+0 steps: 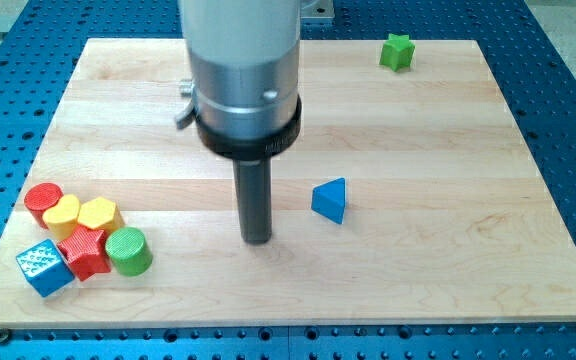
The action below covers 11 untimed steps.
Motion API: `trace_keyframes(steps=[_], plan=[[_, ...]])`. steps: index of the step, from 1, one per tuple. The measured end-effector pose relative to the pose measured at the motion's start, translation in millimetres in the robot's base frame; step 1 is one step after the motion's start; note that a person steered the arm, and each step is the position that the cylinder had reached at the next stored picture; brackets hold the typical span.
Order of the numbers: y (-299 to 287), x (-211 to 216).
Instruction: Move the triangle to the bottom center
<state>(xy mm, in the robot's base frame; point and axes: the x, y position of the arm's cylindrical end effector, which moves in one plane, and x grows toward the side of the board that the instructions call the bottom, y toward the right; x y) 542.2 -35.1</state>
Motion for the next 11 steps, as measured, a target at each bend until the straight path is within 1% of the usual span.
trace_keyframes(steps=[1,2,3,4,5,6,7,8,9,10,11], plan=[[1.2,-45.3],[54.3,-83.3],[143.4,-82.7],[136.8,-54.1],[73.5,-26.6],[67.1,-61.8],[42.6,-59.8],[16.0,-10.6],[4.3,14.4],[-0.7,-0.3],[-49.0,-1.0]])
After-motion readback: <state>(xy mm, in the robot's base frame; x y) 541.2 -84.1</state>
